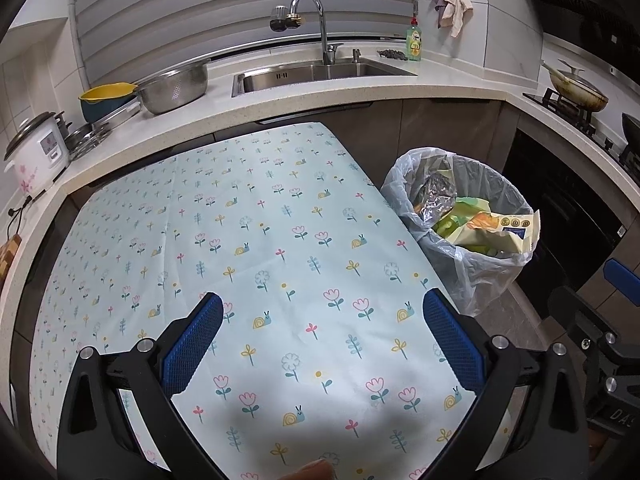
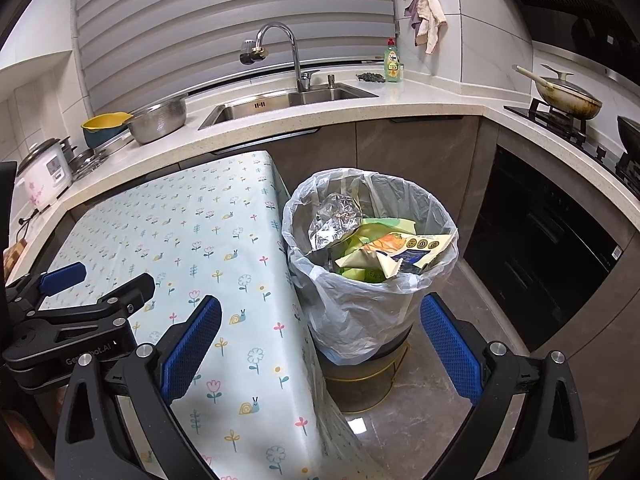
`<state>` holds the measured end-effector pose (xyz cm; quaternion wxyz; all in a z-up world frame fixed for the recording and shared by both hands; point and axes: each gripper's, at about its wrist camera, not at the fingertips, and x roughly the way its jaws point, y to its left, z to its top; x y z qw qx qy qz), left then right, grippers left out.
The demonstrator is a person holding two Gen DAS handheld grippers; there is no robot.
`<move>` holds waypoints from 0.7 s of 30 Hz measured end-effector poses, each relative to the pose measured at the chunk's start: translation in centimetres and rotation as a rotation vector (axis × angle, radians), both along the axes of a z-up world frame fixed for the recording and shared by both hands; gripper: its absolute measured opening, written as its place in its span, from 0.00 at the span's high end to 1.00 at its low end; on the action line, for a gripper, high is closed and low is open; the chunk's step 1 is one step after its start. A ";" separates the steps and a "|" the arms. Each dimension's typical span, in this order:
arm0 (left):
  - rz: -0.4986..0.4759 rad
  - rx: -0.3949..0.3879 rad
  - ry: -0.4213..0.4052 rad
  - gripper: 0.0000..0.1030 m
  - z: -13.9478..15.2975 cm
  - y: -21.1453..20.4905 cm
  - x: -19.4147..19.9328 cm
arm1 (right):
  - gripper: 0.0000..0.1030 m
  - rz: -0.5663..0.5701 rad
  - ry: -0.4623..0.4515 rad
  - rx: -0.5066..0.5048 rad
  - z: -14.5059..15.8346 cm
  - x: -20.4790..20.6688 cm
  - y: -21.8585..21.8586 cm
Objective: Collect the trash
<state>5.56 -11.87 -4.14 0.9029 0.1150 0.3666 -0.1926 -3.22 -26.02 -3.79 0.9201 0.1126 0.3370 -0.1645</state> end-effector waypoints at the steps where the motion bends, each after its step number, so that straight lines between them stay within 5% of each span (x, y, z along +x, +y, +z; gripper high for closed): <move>1: 0.001 0.000 0.001 0.07 0.0 0.0 0.0 | 0.07 0.001 0.001 0.000 0.0 0.0 0.0; 21: 0.006 0.006 0.004 0.07 -0.2 -0.2 -0.1 | 0.07 0.001 0.010 -0.007 -0.6 0.2 0.3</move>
